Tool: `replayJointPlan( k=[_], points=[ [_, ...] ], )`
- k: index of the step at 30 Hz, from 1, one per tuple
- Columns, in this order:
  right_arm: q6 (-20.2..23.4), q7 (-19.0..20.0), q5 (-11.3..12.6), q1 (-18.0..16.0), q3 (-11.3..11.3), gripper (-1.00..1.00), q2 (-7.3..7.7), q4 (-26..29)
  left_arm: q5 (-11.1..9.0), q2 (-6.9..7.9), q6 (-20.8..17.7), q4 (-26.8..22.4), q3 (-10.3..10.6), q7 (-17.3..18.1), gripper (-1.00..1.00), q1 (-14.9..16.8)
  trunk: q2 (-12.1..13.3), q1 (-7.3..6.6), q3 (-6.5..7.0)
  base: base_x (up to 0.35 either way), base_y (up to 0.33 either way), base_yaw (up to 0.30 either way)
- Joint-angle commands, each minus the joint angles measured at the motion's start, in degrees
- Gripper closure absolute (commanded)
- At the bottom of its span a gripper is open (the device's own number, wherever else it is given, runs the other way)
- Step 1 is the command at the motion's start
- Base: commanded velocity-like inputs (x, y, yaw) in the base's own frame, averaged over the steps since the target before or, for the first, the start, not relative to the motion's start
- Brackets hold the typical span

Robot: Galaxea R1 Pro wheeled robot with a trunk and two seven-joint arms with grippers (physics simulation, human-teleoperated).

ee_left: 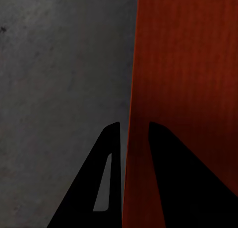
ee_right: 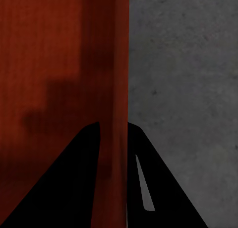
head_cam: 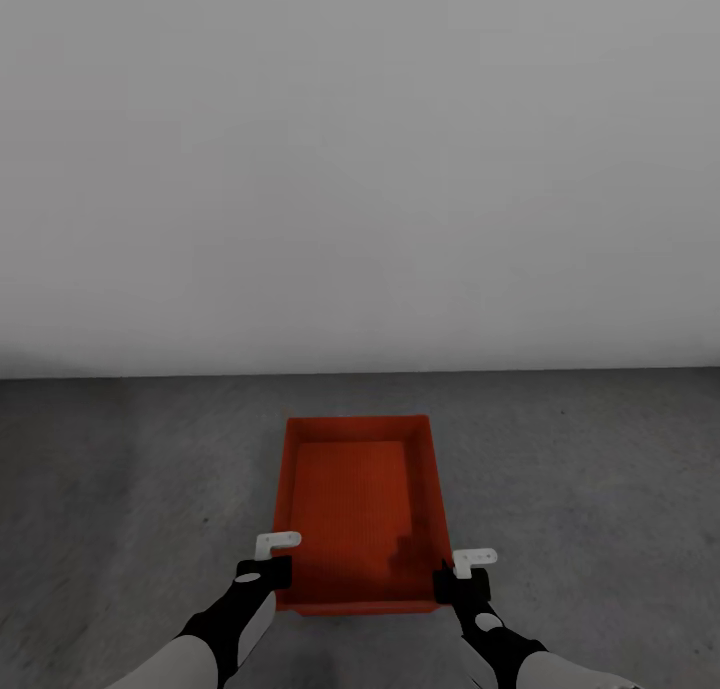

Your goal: Move the two storage containers from the living room to the garage. In the garage, place one container on the floor and stack the other container on top of it (either order is fine).

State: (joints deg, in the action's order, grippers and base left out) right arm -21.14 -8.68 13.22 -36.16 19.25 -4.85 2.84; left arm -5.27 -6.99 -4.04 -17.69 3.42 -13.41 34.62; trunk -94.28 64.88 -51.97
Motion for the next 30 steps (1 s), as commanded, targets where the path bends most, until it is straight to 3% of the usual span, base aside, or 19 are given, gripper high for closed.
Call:
replayJointPlan(
  k=[1, 8, 21, 30],
  points=[
    [-0.48, -0.99, 1.72, -0.05, -4.22, 1.0, 0.11, -0.12, -0.45, 0.06, -0.35, -0.26, -0.19, -0.56, 1.0, 0.01, -0.02, -0.01, -0.04, 0.0, 0.0, 0.0],
    [-0.48, -0.99, 1.72, -0.05, -4.22, 1.0, 0.11, -0.12, -0.44, 0.05, -0.35, -0.28, -0.17, -0.56, 1.0, 0.01, -0.02, -0.01, -0.04, 0.0, 0.0, 0.0],
    [-0.48, -0.99, 1.72, -0.05, -4.22, 1.0, 0.11, -0.12, -0.44, 0.06, -0.35, -0.26, -0.17, -0.56, 1.0, 0.01, -5.23, 2.85, -2.37, 0.0, 0.0, 0.0],
    [-0.48, -0.99, 1.72, -0.05, -4.22, 1.0, 0.17, -0.12, -0.44, 0.05, -0.35, -0.32, -0.17, -0.56, 1.0, 0.01, -5.23, 2.85, -2.37, 0.0, 0.0, 0.0]
  ],
)
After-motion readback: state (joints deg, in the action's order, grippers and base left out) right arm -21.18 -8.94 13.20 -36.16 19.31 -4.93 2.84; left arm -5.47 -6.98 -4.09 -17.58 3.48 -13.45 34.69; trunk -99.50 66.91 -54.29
